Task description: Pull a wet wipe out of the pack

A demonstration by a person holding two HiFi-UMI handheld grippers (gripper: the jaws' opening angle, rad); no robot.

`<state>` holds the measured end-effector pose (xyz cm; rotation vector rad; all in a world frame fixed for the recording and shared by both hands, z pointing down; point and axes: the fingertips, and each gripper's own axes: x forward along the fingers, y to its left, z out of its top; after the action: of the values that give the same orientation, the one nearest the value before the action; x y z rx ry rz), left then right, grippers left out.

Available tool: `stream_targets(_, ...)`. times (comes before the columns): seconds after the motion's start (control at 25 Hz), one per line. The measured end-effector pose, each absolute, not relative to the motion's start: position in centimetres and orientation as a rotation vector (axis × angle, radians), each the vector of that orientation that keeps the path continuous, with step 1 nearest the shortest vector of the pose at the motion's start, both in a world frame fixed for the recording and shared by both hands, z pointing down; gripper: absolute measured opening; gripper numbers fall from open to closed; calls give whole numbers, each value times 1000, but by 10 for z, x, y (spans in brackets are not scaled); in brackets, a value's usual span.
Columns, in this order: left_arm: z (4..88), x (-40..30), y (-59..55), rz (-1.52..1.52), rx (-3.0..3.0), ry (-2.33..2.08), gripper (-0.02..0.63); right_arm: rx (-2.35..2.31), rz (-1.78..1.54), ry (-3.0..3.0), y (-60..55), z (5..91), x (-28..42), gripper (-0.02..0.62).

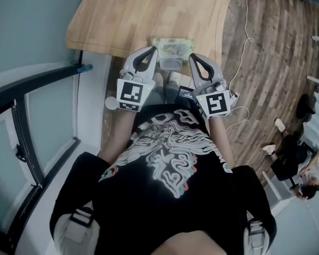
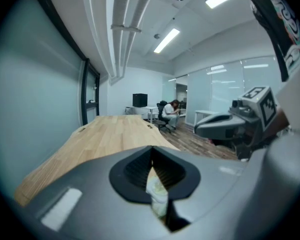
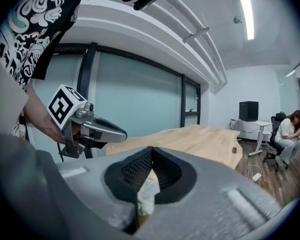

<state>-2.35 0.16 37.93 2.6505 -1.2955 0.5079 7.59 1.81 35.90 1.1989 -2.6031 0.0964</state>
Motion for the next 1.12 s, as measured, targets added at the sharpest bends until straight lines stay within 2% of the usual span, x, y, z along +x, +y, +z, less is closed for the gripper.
stream_targets(0.76,441,-8,-4,675,2581,-1210,-14,980,227,-2628,10,414,63,0)
stream_targets(1.12,466,0,-2,660,2483,-1158,-10,919,267,-2617,7,432,58,0)
